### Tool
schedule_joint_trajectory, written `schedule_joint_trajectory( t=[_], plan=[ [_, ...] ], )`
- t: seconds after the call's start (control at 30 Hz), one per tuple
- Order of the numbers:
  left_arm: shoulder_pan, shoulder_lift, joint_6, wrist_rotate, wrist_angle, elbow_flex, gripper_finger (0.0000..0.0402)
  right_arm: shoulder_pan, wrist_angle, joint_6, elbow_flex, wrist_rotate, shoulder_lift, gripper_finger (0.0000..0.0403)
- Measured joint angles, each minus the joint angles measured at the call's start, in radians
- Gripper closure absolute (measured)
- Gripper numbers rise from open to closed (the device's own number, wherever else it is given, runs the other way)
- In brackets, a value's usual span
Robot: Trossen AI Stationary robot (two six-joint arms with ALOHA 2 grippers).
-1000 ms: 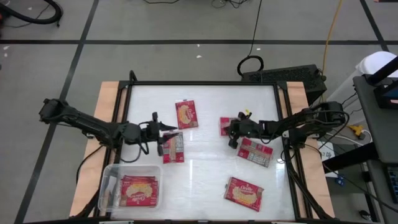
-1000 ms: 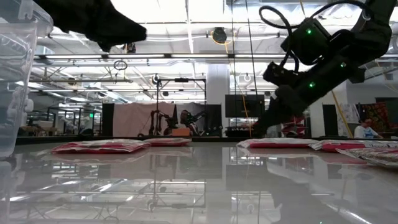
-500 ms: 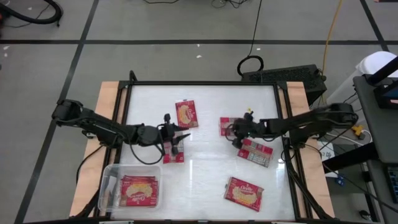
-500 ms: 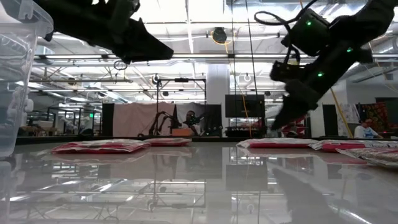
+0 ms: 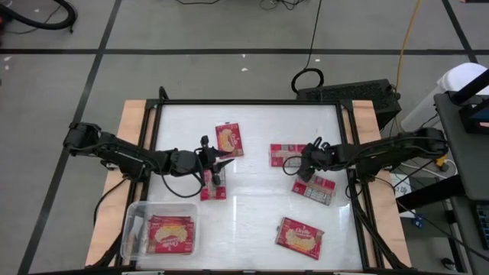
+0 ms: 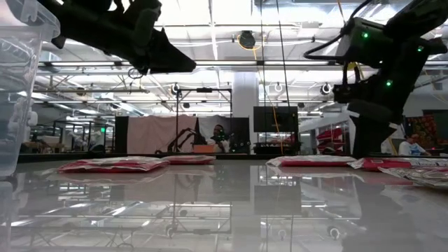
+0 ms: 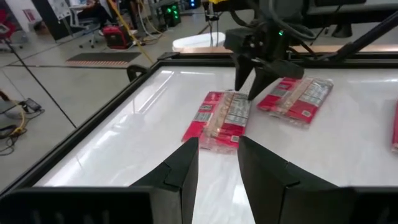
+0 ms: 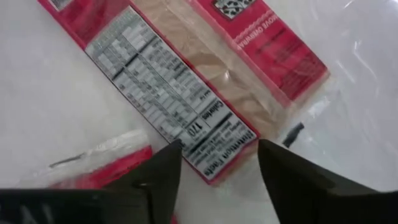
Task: Sort popcorn bags into baskets
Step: Put the popcorn bag into the transparent bin
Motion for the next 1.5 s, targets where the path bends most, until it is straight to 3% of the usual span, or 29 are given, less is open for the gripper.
schedule_joint_trajectory(
  t=[0.17,0.33,0.67,0.83,0.93,1.2,1.3,1.5],
  plan=[
    [-0.003,0.000,-0.004,0.001,-0.012,0.000,0.0284,0.000,-0.007,0.086,-0.007,-0.005,0.000,0.0166],
    [-0.003,0.000,-0.012,0.001,-0.029,0.000,0.0284,-0.004,0.065,0.192,-0.061,-0.083,-0.001,0.0156],
    [-0.004,0.000,-0.017,0.023,-0.029,0.000,0.0284,-0.001,0.459,0.158,-0.122,-0.212,0.001,0.0175],
    [-0.007,0.000,-0.026,0.051,-0.035,0.000,0.0284,-0.001,0.563,0.067,-0.121,-0.191,-0.003,0.0187],
    [-0.007,0.000,-0.027,0.051,-0.047,-0.001,0.0284,0.015,0.552,-0.073,-0.121,-0.148,-0.003,0.0189],
    [-0.007,0.000,-0.019,0.048,-0.048,-0.001,0.0284,0.106,0.519,-0.699,-0.121,0.042,-0.003,0.0172],
    [-0.004,0.000,-0.011,0.044,-0.044,-0.001,0.0284,0.113,0.490,-0.818,-0.121,0.118,-0.003,0.0171],
    [0.013,0.000,-0.008,0.042,-0.043,-0.001,0.0284,0.108,0.379,-0.990,-0.121,0.168,0.002,0.0177]
  ],
)
